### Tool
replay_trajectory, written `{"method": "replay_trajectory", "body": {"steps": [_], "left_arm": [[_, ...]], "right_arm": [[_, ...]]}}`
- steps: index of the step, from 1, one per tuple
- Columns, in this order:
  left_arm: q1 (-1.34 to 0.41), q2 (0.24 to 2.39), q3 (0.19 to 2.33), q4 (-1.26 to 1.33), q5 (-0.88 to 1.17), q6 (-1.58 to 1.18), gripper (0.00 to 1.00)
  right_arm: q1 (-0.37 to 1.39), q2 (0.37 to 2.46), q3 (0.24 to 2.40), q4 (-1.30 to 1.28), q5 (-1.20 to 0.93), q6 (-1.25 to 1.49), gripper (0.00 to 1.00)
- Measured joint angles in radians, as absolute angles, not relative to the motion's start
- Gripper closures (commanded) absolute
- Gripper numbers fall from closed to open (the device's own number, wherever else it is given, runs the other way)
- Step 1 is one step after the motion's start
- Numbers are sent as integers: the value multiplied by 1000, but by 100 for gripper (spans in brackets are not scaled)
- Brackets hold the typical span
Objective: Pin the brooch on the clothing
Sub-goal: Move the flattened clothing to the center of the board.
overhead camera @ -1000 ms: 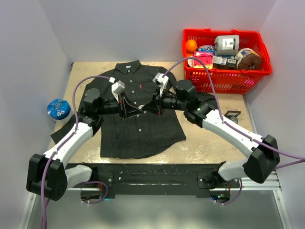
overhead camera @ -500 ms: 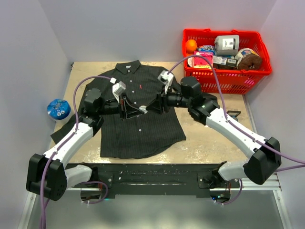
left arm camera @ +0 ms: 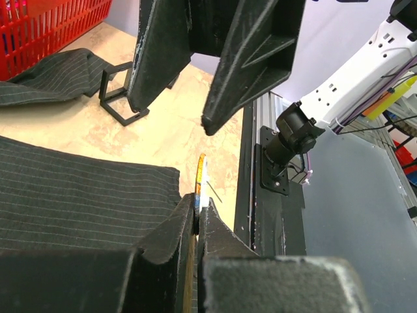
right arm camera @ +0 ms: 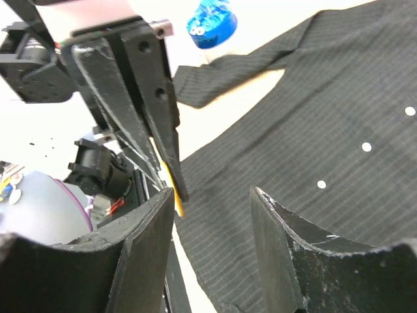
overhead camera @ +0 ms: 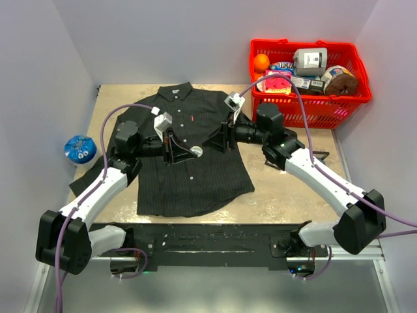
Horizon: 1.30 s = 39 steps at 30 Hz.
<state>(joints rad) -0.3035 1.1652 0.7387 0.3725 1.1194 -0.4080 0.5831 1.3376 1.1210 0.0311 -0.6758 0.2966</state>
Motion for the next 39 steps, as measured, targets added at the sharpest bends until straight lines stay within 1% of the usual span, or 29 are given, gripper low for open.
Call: {"method": "replay_trajectory", "body": {"steps": [11, 14, 16, 19, 23, 25, 29, 34, 39], "left_arm": [[-303, 1176, 739, 367, 1113, -404, 100], [-303, 1177, 752, 323, 1085, -376, 100], [-304, 1183, 782, 249, 1039, -333, 100], [-306, 1199, 840, 121, 910, -257, 100], [-332, 1225, 903, -54, 627, -157, 100], [-363, 1239, 919, -137, 445, -110, 100], [-396, 1266, 926, -245, 219, -67, 100], [-398, 1294, 952, -329, 44, -50, 100], [-398, 1327, 1020, -350, 10, -47, 100]], "right_arm": [[620, 1348, 1117, 76, -699, 308, 46], [630, 1355, 1116, 73, -687, 307, 43], [634, 1356, 1116, 63, -647, 307, 41], [635, 1356, 1116, 47, -570, 306, 40], [635, 1359, 1116, 7, -418, 306, 40], [640, 1368, 1116, -11, -347, 305, 39], [659, 1398, 1116, -54, -237, 302, 38], [675, 1458, 1144, -98, -138, 298, 38], [675, 1544, 1173, -99, -63, 297, 38]]}}
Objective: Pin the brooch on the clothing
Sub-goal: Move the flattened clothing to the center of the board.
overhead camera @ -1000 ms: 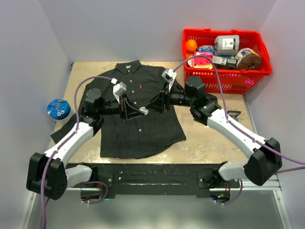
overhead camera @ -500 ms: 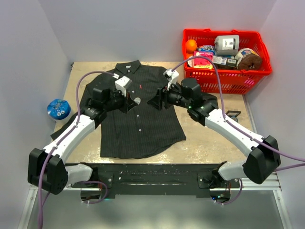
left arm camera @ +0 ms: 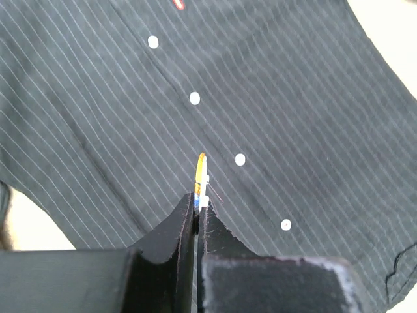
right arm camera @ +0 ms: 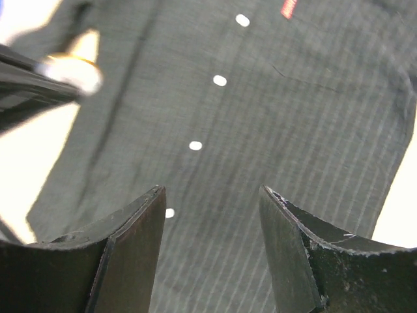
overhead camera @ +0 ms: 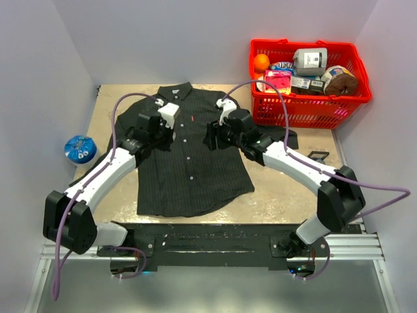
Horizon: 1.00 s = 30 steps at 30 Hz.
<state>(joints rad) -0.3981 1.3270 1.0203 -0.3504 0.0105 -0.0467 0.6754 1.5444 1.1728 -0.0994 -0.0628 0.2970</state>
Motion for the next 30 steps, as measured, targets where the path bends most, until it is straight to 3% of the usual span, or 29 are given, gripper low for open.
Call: {"method": "replay_trajectory", "body": {"steps": [12, 30], "left_arm": [[-398, 1430, 1193, -369, 38, -44, 100], [-393, 1427, 1102, -333, 90, -44, 100]], "right_arm": [[711, 1665, 1119, -86, 33, 309, 37], [792, 1695, 897, -83, 147, 423, 37]]}}
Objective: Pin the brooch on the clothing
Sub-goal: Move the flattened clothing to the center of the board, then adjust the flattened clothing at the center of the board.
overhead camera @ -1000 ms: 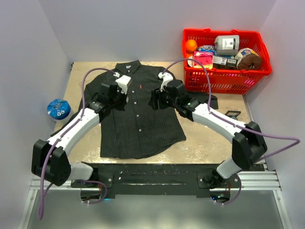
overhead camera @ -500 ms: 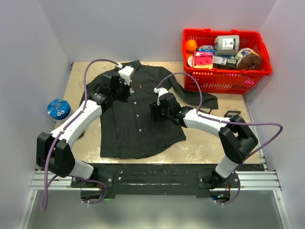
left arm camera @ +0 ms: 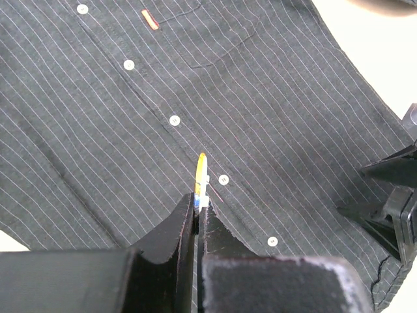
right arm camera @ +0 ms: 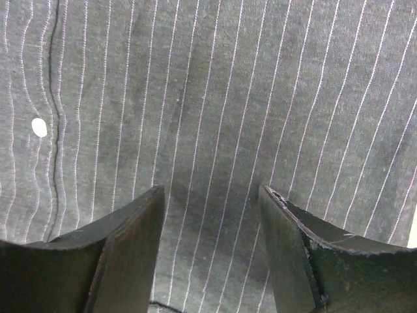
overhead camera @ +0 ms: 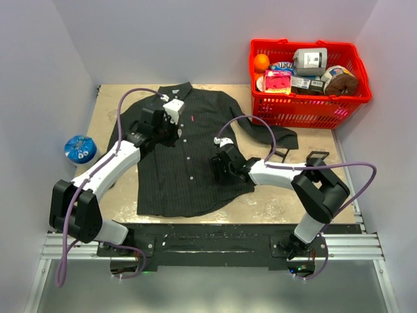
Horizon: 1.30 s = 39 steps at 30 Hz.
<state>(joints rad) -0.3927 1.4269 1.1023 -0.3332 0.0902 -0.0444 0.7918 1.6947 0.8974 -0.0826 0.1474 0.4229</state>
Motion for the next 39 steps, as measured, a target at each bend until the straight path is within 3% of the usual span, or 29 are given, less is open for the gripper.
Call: {"method": "replay_trajectory", "body": {"steps": [26, 33, 39], "left_arm": [[-393, 1382, 1097, -329, 84, -44, 100], [-393, 1382, 1097, -327, 83, -45, 100], [-393, 1387, 1111, -333, 73, -45, 100]], "right_arm": [[866, 1484, 747, -276, 162, 612, 34], [855, 1502, 1043, -383, 197, 525, 30], [772, 1704, 1442, -313, 173, 396, 30]]}}
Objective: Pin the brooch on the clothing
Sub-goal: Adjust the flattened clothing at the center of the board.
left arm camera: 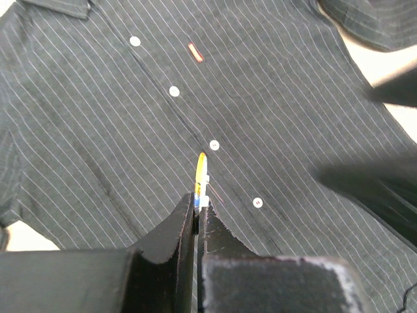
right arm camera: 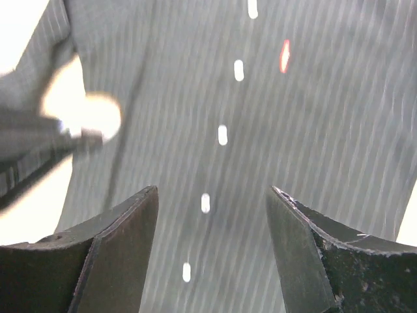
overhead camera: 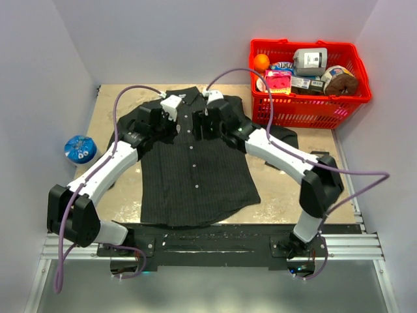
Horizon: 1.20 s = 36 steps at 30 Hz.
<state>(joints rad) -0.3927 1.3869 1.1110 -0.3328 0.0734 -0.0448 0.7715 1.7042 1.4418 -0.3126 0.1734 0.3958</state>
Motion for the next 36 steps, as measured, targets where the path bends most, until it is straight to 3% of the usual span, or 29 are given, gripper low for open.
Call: {"method": "replay_trajectory", "body": {"steps": [6, 7, 16, 28, 36], "left_arm": [[-373, 1420, 1175, -336, 60, -63, 100], [-343, 1456, 1220, -337, 68, -78, 100], [-323, 1651, 1414, -349, 74, -95, 100], [-316, 1800, 1513, -383, 64, -95, 100], [-174, 1792, 1463, -369, 64, -95, 100]], "right_arm": [[689, 1942, 1674, -319, 90, 322, 31], [670, 2059, 1772, -330, 86, 298, 32], [674, 2426, 2154, -455, 107, 279, 34], [699, 2493, 2175, -499, 245, 280, 39], [767, 2413, 2004, -404, 218, 300, 36]]}}
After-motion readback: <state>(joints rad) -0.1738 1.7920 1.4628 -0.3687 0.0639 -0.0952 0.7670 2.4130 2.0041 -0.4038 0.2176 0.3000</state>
